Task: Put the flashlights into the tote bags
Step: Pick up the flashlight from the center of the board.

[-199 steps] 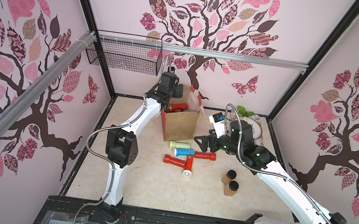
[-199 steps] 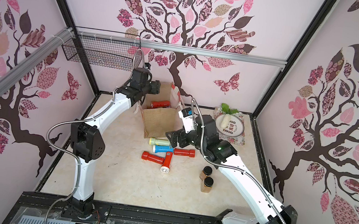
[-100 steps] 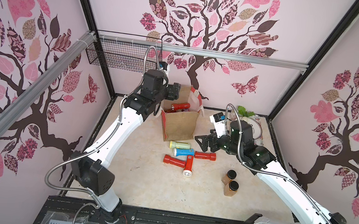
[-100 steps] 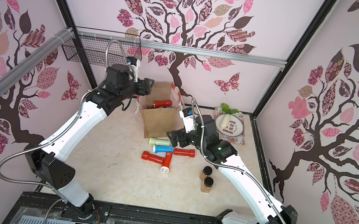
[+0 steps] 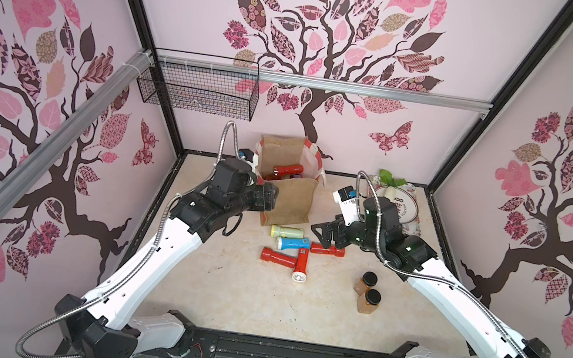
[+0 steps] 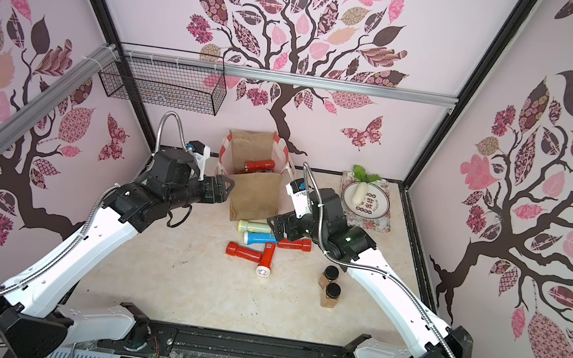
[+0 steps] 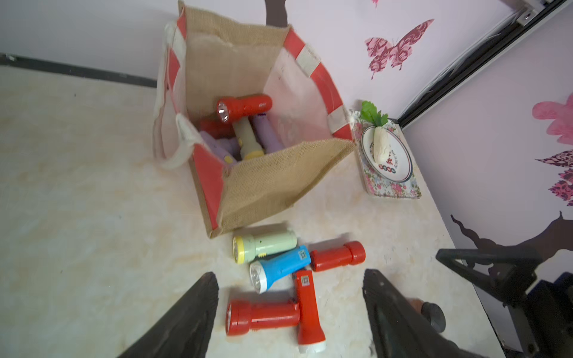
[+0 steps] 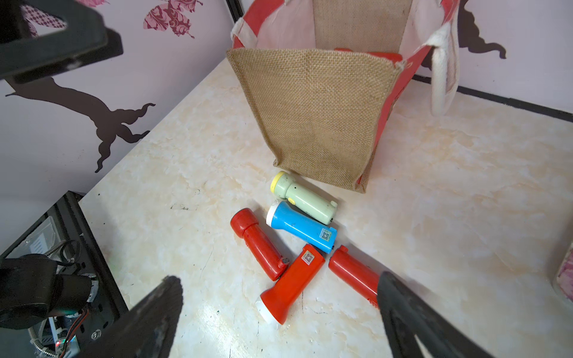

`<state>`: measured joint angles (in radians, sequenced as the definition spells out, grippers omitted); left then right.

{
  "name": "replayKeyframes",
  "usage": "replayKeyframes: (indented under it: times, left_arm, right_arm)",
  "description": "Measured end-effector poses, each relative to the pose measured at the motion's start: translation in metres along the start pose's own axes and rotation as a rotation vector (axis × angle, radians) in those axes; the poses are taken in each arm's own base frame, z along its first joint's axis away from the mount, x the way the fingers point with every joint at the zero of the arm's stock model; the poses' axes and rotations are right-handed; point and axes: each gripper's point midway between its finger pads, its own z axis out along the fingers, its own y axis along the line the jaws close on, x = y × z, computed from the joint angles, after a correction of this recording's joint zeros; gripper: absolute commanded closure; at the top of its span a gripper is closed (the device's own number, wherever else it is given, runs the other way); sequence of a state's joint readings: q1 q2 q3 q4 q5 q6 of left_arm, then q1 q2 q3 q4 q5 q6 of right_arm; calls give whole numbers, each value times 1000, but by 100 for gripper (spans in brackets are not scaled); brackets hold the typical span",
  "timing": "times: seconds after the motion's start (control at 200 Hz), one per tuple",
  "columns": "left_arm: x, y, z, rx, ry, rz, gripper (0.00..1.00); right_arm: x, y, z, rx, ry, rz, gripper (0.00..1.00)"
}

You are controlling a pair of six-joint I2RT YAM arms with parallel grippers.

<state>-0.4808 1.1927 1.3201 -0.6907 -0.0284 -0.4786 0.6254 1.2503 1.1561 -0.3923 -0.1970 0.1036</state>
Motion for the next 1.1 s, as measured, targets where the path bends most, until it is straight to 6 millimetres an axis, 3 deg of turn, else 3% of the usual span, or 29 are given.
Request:
replayKeyframes:
  times: [0.205, 0.535, 0.855, 1.1]
  left_arm:
    - [48, 18, -18, -27, 96, -52, 24]
    - [116, 23, -31, -23, 237, -91, 27]
    - [194, 40, -12, -46, 446, -174, 33]
    - [224, 38, 16, -31, 513, -198, 35]
  right_arm:
    - [13, -3, 2, 12, 44, 16, 0]
    - [38, -10, 8, 32, 109, 33, 0]
    - [84, -18, 18, 44, 212, 77, 0]
    - [97, -21, 20, 37, 240, 116, 0]
